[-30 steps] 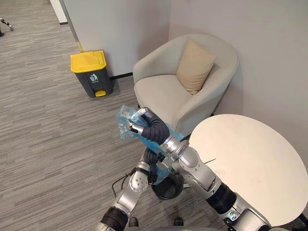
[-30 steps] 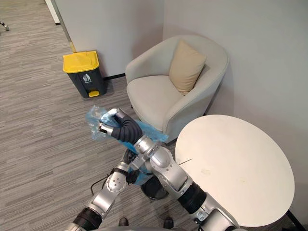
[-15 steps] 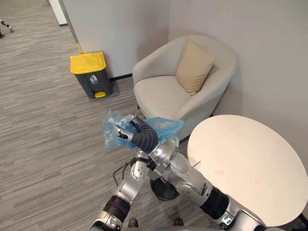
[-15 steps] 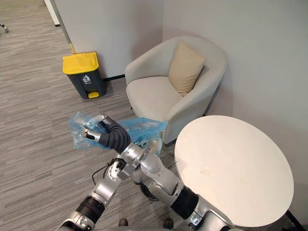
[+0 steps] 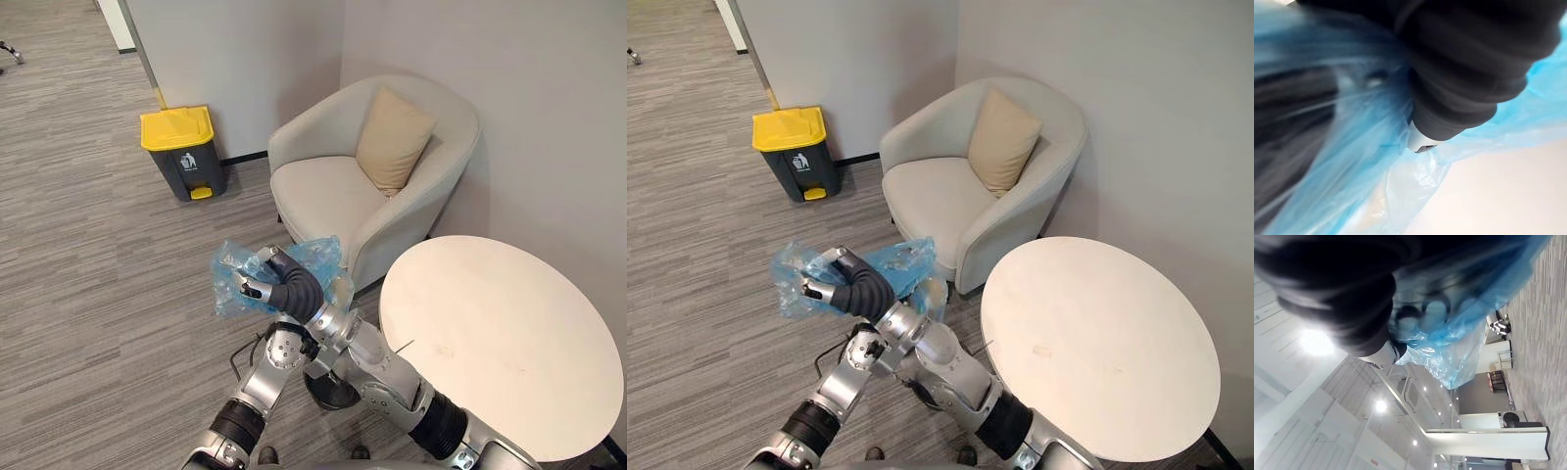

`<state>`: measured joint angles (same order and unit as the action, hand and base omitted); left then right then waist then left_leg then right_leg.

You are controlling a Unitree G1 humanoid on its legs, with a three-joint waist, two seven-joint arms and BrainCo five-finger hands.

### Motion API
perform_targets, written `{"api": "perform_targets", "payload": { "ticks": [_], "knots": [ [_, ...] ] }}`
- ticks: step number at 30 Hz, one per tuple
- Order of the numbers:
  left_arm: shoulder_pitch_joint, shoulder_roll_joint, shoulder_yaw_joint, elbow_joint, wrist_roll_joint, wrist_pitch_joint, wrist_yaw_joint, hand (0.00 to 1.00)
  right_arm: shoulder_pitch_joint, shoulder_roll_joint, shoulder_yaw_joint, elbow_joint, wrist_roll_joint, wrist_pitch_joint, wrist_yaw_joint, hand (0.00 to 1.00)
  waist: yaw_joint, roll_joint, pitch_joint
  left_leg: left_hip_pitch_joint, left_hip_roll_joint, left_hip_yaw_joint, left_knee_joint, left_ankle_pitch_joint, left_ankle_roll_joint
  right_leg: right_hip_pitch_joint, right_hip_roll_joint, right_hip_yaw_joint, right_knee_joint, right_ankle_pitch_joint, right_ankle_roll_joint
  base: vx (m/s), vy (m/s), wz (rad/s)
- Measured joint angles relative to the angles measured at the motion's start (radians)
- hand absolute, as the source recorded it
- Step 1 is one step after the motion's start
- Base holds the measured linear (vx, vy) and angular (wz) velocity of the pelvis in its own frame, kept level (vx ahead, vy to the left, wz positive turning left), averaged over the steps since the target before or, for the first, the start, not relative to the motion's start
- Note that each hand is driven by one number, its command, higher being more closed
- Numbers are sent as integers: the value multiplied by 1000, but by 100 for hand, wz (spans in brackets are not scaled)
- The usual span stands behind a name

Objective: Gather rubbish on tea table into small bin, then transfer packed bag to large trash can.

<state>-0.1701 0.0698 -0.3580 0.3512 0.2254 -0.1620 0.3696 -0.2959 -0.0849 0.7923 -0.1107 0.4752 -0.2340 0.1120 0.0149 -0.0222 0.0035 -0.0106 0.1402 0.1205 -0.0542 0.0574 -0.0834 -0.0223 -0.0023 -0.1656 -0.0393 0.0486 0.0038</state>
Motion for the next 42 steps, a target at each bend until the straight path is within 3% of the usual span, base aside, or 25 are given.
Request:
{"api": "perform_targets", "payload": {
  "ticks": [1, 7, 12, 18, 22, 29, 35, 42],
  "knots": [
    [6, -5, 21, 0, -1, 0, 1, 100, 14, 0, -9, 0, -59, -6, -2, 0, 1, -1, 0, 0, 0, 0, 0, 0, 0, 0, 0, 0, 0, 0, 0, 0, 0, 0],
    [62, -17, 87, -9, -19, -2, 1, 100, 38, -2, -74, 0, -340, -36, -55, 0, 1, -2, -1, 12, -1, 7, -15, 1, 0, 1, 0, 2, 0, -1, 2, 0, 0, -2],
    [116, -29, 165, -68, -19, -3, 2, 100, 60, -14, -140, 0, -489, -58, -106, 0, 1, -3, -2, 16, -4, 8, -20, 1, 0, 3, -3, 2, 1, -3, 4, 0, 0, 0],
    [173, -28, 251, -93, -21, -18, 2, 100, 81, -104, -260, -4, -619, -76, -162, 0, 2, -3, -2, 39, -6, 9, -35, 1, 0, 20, -4, 0, 0, -7, 9, 0, 0, 0],
    [203, -20, 313, -115, -21, -22, 1, 100, 132, -223, -363, -66, -718, -103, -203, 0, 3, -2, -1, 38, -9, 8, -37, 1, 0, 19, -7, 0, 0, -8, 11, 0, 0, 0],
    [230, -6, 350, -109, -17, -25, -2, 100, 169, -320, -426, -73, -804, -115, -227, 0, 1, 9, 5, 38, -13, 8, -39, 0, 0, 18, -11, 0, 0, -10, 15, 0, 0, 0],
    [243, 24, 364, 23, -13, -34, -22, 100, 281, -307, -447, -67, -809, -116, -240, 0, 1, 19, 12, 31, -15, 8, -38, 0, 1, 11, -13, 2, 0, -11, 15, 0, 0, 0],
    [313, 65, 365, 118, 23, -42, -86, 100, 425, -221, -566, 183, -783, -110, -198, 0, -2, 22, 14, 21, -16, 10, -34, -1, 1, 0, -13, 3, 1, -11, 15, 0, 0, 0]
  ]
}}
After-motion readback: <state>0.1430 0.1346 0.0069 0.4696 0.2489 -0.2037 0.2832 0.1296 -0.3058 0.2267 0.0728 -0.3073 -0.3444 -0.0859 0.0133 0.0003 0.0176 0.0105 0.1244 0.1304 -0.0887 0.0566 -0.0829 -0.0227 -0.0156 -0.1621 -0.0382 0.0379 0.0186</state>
